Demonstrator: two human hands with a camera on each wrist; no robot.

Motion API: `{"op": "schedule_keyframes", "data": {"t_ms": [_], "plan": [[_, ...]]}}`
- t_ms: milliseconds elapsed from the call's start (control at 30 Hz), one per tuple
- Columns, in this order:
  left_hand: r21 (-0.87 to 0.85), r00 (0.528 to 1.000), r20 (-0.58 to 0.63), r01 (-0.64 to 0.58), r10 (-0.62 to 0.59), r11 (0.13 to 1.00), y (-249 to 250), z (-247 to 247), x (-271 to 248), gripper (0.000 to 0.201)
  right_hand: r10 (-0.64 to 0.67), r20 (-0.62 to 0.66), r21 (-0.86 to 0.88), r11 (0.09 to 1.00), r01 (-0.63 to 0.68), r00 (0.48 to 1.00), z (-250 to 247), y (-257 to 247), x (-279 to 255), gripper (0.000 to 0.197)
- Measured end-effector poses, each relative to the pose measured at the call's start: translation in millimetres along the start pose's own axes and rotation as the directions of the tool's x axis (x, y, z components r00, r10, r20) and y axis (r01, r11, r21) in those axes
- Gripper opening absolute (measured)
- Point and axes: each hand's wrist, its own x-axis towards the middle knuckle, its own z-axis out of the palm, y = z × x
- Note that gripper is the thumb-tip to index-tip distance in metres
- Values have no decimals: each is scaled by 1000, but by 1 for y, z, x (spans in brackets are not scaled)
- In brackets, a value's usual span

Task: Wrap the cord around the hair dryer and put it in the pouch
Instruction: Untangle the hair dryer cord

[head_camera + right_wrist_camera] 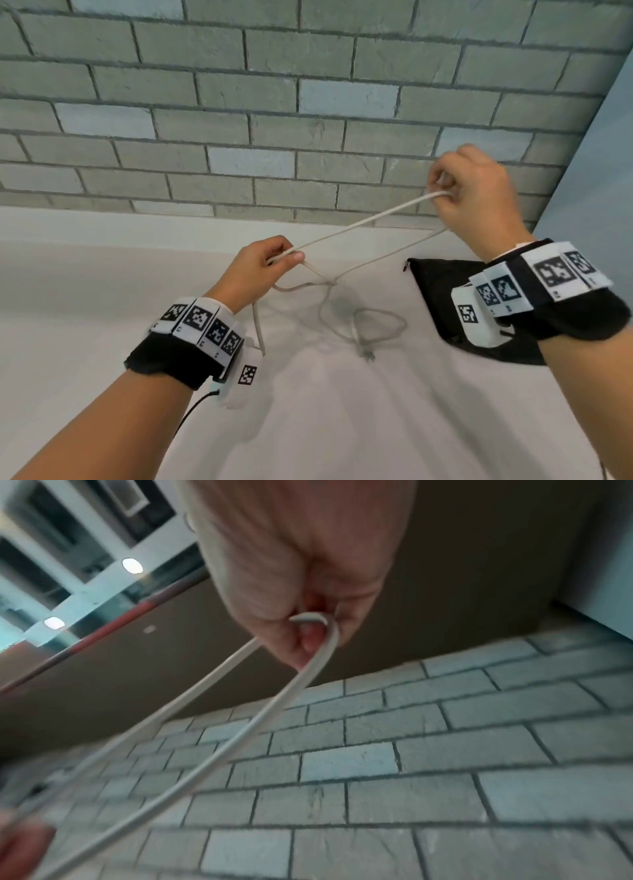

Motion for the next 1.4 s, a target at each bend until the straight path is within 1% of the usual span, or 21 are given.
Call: {"op": "schedule_keyframes", "data": {"t_ms": [67,133,200,267,300,367,400,433,500,567,600,667,700,900,967,1000,1067,1133,1200,1300,1400], "plan": [[15,998,-45,32,-32,999,1,-1,1,30,191,39,143,970,-195,981,3,4,-2,18],[-18,997,-74,32,-33,999,5,-1,2,31,262,378,459,779,-426,888,-1,-2,-7,28],[-22,994,-105,15,-17,1000,9,-2,3,31,73,598,632,569,-526,798,-4,-8,-17,36],[-21,992,-126,-17,14,1000,11,-4,2,31,-198,681,704,443,-556,705,-2,-14,-29,50],[-17,993,-116,-36,33,999,11,-4,3,31,-291,727,681,425,-597,622,1,-16,-33,62],[17,996,-61,-71,72,997,11,-3,3,31,-310,833,552,519,-653,457,8,-22,-40,73],[39,995,-32,-88,89,995,12,-3,3,32,-255,869,488,588,-646,424,14,-25,-42,69],[55,994,-9,-107,108,993,12,-1,2,30,-190,878,446,654,-611,439,21,-30,-43,61],[69,988,29,-153,152,986,15,3,1,27,-92,832,422,744,-518,547,34,-39,-42,44],[38,984,54,-170,167,985,20,8,-1,27,-25,789,455,694,-558,614,46,-45,-39,44],[15,983,60,-172,171,985,22,10,-2,27,6,809,470,596,-652,588,50,-48,-37,51],[5,980,62,-189,189,982,25,10,-2,28,16,877,437,391,-810,481,58,-49,-35,67],[21,979,64,-198,196,980,26,9,-2,28,4,906,396,352,-848,424,62,-49,-35,69],[78,960,99,-271,263,959,27,10,-4,22,-183,974,216,557,-802,135,77,-51,-48,26],[100,959,89,-278,270,955,25,11,-4,22,-233,958,278,594,-755,170,78,-49,-50,21],[115,960,88,-274,264,955,24,11,-3,22,-224,947,322,619,-717,232,77,-47,-48,19],[145,970,93,-237,225,961,21,10,-3,22,-183,883,446,611,-654,432,72,-43,-41,21],[204,984,114,-160,139,966,15,11,-1,16,-111,757,617,448,-647,644,60,-40,-31,21],[299,988,156,-59,13,952,5,13,1,17,-73,614,785,160,-598,786,44,-35,-18,17],[464,959,226,51,-174,884,-13,15,-3,40,-85,364,906,-199,-374,927,15,-26,4,13],[491,948,226,86,-222,867,-22,15,-9,36,96,159,954,-269,-128,983,-9,-14,17,11]]}}
